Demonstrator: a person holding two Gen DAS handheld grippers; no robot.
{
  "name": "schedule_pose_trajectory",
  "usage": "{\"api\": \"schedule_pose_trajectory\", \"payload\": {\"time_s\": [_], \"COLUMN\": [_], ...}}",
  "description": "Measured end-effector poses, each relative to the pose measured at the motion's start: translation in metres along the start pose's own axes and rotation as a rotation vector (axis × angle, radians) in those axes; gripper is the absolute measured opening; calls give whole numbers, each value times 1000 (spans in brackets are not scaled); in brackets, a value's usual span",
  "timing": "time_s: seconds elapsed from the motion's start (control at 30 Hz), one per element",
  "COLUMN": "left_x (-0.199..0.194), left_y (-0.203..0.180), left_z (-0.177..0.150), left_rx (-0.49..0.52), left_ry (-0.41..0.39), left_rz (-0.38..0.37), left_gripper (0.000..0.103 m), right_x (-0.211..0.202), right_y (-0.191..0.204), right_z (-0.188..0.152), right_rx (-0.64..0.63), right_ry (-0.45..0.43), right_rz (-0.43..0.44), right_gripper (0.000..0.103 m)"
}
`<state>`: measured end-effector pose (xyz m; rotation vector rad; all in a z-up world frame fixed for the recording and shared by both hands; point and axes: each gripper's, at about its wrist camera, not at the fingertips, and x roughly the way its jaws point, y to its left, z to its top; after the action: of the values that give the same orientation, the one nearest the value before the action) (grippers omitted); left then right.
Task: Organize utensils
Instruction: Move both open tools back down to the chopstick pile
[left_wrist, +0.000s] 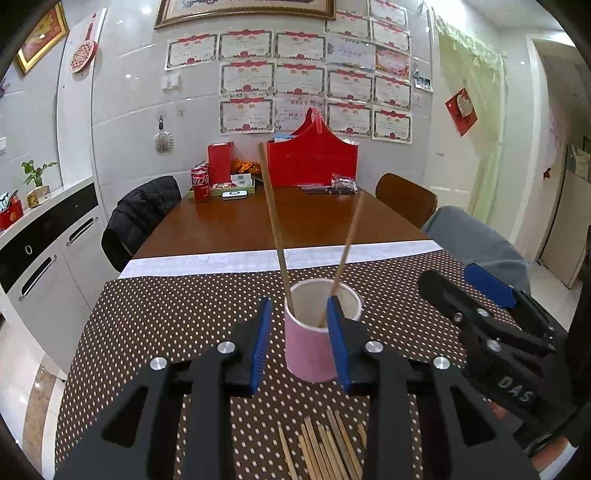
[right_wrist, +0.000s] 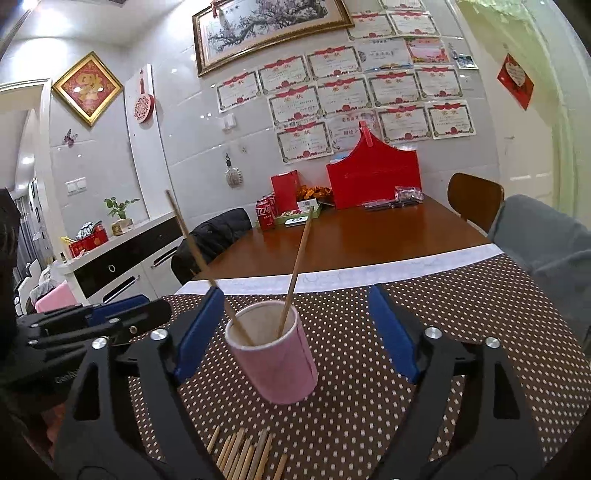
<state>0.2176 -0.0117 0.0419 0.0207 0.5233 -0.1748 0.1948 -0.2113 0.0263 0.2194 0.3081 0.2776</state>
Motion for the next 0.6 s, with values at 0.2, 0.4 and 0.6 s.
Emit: {"api": "schedule_pose_trajectory", "payload": {"time_s": [0.2,0.4,0.6], "left_x": [-27,-44,-48], "left_y": [-2,2,9], "left_z": [-21,-47,-80], "left_rx": [-15,-29,-44], "left_ry": [-31,-31,13], "left_rz": [-16,-24,-57], "left_gripper": [35,39,45], "right_x": [-34,-53,-50], "right_y": [6,8,6], "right_z": [-12,-30,-58], "right_rx": [16,13,28], "right_ry": [16,39,127], "right_rz": [1,-14,-46], "right_gripper": [86,90,91]}}
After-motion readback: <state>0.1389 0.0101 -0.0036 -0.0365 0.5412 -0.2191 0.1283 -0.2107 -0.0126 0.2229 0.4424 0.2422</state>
